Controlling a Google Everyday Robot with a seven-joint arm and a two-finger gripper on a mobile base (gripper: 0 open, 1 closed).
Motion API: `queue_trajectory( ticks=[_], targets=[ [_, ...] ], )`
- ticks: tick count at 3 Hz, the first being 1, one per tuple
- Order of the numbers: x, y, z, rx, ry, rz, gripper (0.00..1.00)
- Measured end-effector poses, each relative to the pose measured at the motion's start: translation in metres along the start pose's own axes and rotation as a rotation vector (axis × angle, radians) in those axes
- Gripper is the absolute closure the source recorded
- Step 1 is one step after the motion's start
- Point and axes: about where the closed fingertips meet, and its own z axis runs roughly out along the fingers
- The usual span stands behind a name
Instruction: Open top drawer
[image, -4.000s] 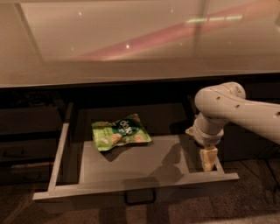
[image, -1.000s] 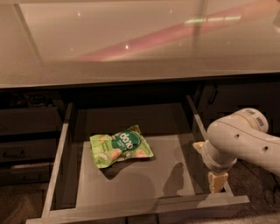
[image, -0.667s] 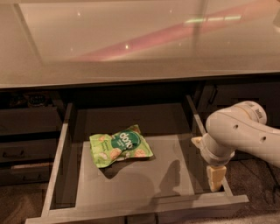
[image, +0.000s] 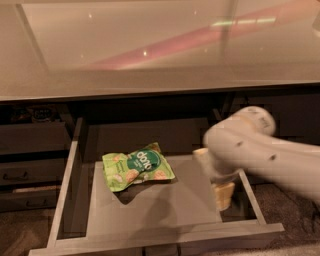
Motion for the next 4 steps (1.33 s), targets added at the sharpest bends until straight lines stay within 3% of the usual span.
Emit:
queue_trajectory(
  ticks=[2,3,4],
  targets=[
    [-0.136,0.006,-0.043,0.058,0.049,-0.245,0.00],
    [-0.136,0.006,-0.043,0.058,0.049,-0.245,0.00],
    [-0.134,0.006,-0.046,0.075,-0.009,-0.241,0.00]
  ],
)
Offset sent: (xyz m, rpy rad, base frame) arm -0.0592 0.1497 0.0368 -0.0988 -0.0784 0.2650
